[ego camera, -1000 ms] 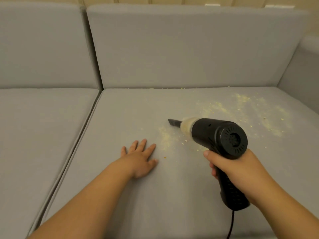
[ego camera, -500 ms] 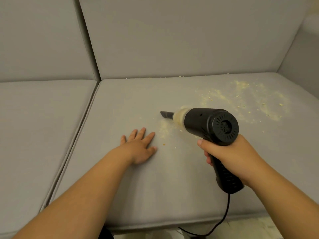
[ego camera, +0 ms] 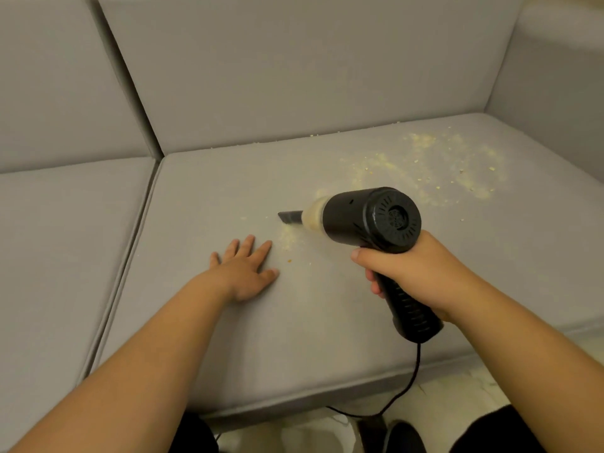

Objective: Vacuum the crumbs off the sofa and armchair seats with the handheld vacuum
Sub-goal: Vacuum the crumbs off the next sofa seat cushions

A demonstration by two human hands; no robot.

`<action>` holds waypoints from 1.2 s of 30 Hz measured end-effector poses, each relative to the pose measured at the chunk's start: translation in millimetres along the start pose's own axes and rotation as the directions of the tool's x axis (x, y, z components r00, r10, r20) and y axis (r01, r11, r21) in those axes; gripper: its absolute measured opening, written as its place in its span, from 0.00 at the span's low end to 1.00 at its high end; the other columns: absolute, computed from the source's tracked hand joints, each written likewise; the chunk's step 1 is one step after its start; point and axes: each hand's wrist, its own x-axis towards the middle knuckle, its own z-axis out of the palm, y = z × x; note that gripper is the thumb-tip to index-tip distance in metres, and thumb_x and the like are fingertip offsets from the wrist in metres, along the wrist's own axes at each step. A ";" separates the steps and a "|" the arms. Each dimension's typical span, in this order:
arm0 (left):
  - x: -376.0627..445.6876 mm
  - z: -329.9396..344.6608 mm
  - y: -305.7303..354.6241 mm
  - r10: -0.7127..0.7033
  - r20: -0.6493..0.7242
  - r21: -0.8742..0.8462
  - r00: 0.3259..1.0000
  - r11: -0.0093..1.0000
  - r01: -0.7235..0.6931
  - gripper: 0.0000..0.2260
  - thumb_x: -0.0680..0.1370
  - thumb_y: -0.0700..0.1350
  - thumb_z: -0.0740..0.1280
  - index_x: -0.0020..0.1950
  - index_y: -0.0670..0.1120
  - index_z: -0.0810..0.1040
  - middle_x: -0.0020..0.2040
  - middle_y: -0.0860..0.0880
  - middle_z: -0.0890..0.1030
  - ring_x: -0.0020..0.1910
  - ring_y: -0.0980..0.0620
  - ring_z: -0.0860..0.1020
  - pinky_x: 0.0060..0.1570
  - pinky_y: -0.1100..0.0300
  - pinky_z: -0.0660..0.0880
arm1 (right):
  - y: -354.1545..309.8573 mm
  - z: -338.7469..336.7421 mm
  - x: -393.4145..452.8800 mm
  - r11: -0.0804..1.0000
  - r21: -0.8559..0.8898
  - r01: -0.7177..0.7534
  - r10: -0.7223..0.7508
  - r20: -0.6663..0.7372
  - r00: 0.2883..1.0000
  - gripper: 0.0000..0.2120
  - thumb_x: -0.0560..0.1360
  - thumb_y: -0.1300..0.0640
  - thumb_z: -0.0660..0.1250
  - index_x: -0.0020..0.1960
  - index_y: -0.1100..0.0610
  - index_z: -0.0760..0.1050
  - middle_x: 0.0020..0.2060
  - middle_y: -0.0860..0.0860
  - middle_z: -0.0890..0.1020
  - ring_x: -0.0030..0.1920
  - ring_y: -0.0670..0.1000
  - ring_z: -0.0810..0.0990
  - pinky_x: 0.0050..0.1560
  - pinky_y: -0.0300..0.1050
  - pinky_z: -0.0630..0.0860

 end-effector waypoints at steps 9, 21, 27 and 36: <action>-24.1 3.0 10.8 0.009 0.006 -0.019 1.000 1.000 -0.009 0.31 0.83 0.68 0.49 0.84 0.62 0.43 0.85 0.53 0.40 0.83 0.47 0.41 0.80 0.39 0.43 | 8.5 6.4 -14.6 0.998 -0.056 0.013 -0.019 -0.114 0.993 0.12 0.74 0.51 0.77 0.44 0.60 0.83 0.35 0.56 0.87 0.39 0.59 0.88 0.53 0.60 0.85; -58.6 5.0 9.2 -0.009 0.040 -0.014 0.999 1.000 0.010 0.33 0.84 0.66 0.52 0.84 0.61 0.41 0.84 0.52 0.38 0.83 0.46 0.40 0.80 0.39 0.44 | -4.2 65.0 2.1 0.987 0.157 0.016 -0.015 -0.004 1.000 0.12 0.74 0.51 0.79 0.42 0.60 0.82 0.32 0.53 0.84 0.34 0.53 0.84 0.54 0.62 0.84; -69.2 8.0 -22.9 -0.050 0.052 -0.034 0.997 0.998 0.052 0.33 0.83 0.66 0.52 0.84 0.61 0.41 0.85 0.52 0.38 0.83 0.46 0.40 0.79 0.38 0.45 | -12.2 79.0 6.3 0.988 0.155 0.003 -0.010 0.044 0.999 0.16 0.74 0.51 0.79 0.51 0.64 0.83 0.34 0.53 0.85 0.35 0.52 0.84 0.54 0.60 0.85; -61.1 11.3 1.9 0.032 0.048 0.003 0.998 0.999 -0.032 0.34 0.82 0.68 0.53 0.84 0.61 0.42 0.85 0.52 0.39 0.83 0.46 0.41 0.80 0.39 0.47 | 8.7 33.0 -27.3 0.999 -0.044 0.030 -0.038 -0.183 0.982 0.13 0.74 0.47 0.78 0.41 0.56 0.82 0.33 0.55 0.87 0.33 0.49 0.83 0.45 0.49 0.81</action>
